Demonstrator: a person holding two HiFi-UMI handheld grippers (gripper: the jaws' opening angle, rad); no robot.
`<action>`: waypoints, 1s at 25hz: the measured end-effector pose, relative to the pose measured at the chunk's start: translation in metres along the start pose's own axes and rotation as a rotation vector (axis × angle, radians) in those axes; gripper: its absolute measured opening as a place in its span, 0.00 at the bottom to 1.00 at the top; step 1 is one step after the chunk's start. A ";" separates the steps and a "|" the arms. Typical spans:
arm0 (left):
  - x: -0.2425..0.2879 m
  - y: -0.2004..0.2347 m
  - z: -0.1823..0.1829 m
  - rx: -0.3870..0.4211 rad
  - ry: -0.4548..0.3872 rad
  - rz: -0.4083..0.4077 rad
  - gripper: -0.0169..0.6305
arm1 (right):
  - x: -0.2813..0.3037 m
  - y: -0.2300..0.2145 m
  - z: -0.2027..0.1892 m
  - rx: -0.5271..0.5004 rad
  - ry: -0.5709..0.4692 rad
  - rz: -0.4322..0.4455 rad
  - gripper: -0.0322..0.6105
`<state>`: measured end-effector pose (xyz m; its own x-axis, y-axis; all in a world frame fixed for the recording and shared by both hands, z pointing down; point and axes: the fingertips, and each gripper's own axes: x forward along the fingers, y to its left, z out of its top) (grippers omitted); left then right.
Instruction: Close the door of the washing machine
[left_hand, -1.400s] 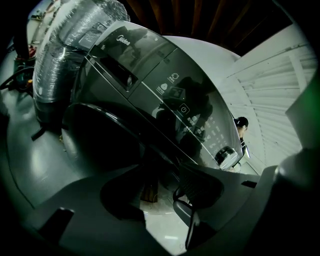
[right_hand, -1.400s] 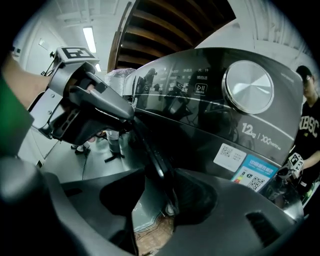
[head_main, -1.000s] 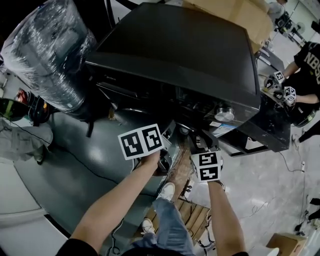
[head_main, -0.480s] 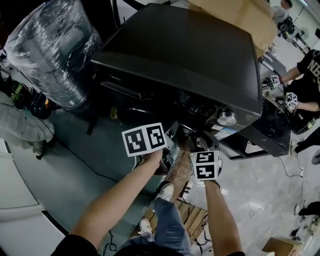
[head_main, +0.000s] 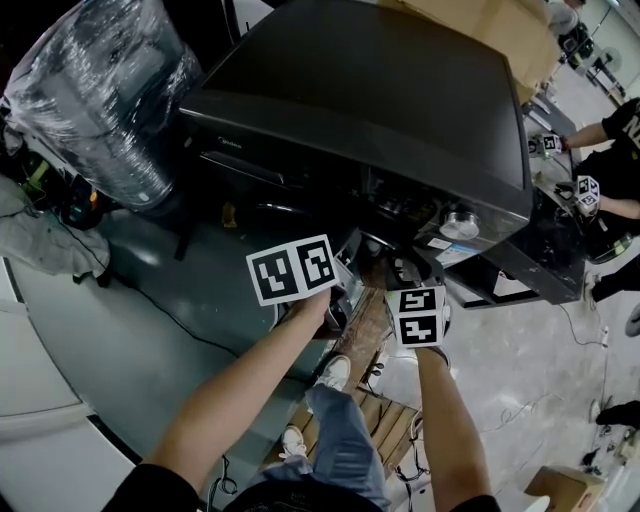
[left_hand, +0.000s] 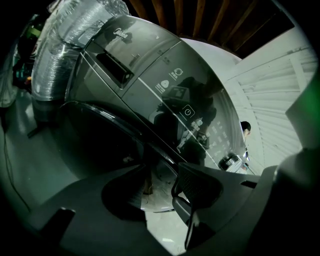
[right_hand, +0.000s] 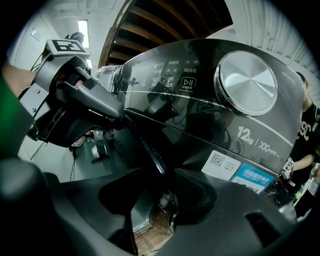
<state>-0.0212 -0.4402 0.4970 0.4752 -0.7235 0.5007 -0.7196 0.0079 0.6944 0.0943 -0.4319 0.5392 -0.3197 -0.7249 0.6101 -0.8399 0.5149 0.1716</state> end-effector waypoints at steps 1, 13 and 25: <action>0.000 0.000 0.000 0.001 -0.002 0.000 0.36 | 0.000 0.000 0.000 0.000 -0.004 0.004 0.35; -0.006 0.004 -0.009 0.059 0.060 0.019 0.27 | -0.011 -0.003 0.001 0.045 0.005 0.029 0.35; -0.065 0.005 -0.019 0.204 0.045 0.033 0.27 | -0.068 0.018 0.029 0.121 -0.052 0.024 0.27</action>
<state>-0.0461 -0.3799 0.4779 0.4685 -0.6933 0.5475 -0.8207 -0.1122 0.5602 0.0880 -0.3865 0.4780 -0.3599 -0.7378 0.5711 -0.8777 0.4754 0.0609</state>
